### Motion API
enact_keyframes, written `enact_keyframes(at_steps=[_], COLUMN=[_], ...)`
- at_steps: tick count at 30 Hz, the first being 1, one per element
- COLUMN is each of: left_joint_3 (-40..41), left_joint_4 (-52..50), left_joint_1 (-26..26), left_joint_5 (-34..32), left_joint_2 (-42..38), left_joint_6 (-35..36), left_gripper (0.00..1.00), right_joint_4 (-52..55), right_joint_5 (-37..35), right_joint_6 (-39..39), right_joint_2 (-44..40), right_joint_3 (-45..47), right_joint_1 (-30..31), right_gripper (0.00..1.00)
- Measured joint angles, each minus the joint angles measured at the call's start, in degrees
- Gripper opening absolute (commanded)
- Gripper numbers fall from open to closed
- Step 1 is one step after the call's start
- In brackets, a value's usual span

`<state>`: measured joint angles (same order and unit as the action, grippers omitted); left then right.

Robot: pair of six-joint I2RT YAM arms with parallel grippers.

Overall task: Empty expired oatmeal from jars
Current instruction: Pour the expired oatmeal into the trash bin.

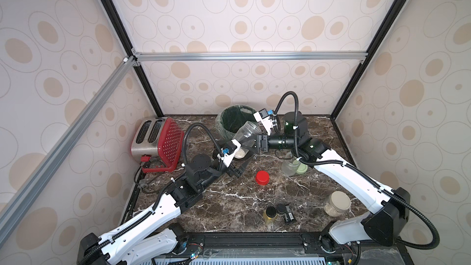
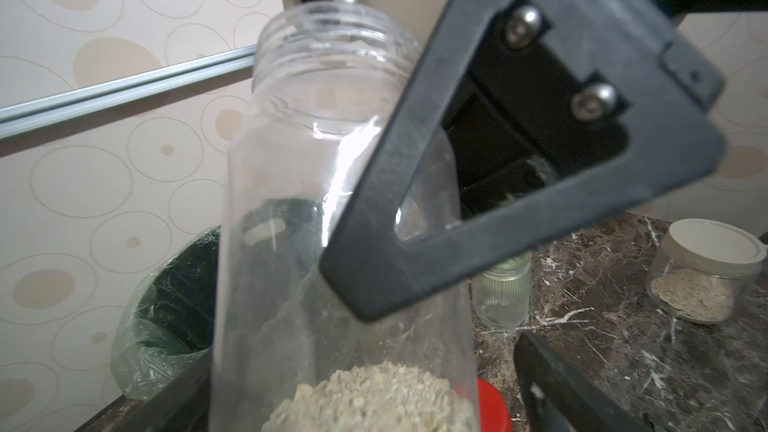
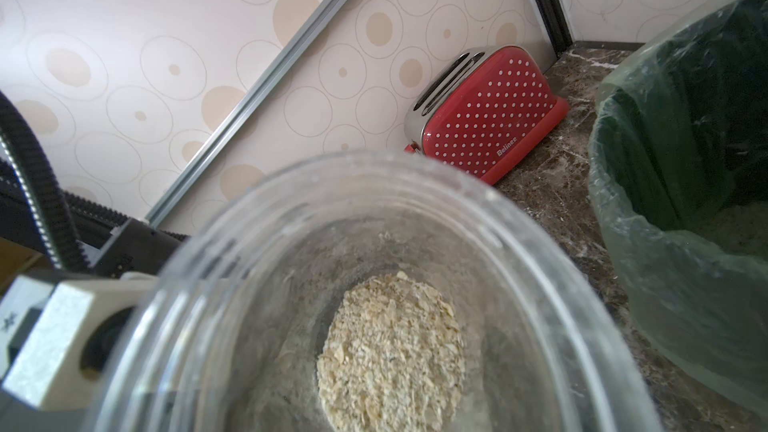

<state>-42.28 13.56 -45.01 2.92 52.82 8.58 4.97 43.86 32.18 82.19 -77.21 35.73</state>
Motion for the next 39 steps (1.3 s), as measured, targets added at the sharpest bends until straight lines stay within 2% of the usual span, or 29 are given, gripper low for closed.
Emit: enact_keyframes(at_steps=[5,15,25,34,36,39], left_joint_3=[1.4,1.5,1.0,0.7,0.5,-0.3], left_joint_4=[4.5,11.4,12.6,12.7,12.4,10.7], left_joint_1=[0.0,0.3,0.3,0.4,0.4,0.4], left_joint_5=[-2.1,-5.5,-5.3,-5.7,-5.7,-5.7], left_joint_2=[0.4,4.4,5.4,5.7,5.7,5.5], left_joint_6=[1.9,7.8,9.1,9.6,9.6,9.5], left_gripper=[0.99,0.75,0.87,0.58,0.50,0.34], right_joint_4=[-1.4,-2.8,-4.1,-4.1,-4.2,-4.2], right_joint_5=[2.9,6.1,7.4,8.0,8.0,8.2], right_joint_6=[7.3,13.0,14.6,15.1,15.2,15.1], right_joint_2=[2.1,4.0,4.5,4.7,4.7,4.7], right_joint_3=[-1.4,-2.7,-2.9,-2.9,-2.9,-3.0], right_joint_1=[-2.8,-4.4,-4.5,-4.6,-4.6,-4.6], right_gripper=[0.49,0.49,0.48,0.49,0.57,0.75])
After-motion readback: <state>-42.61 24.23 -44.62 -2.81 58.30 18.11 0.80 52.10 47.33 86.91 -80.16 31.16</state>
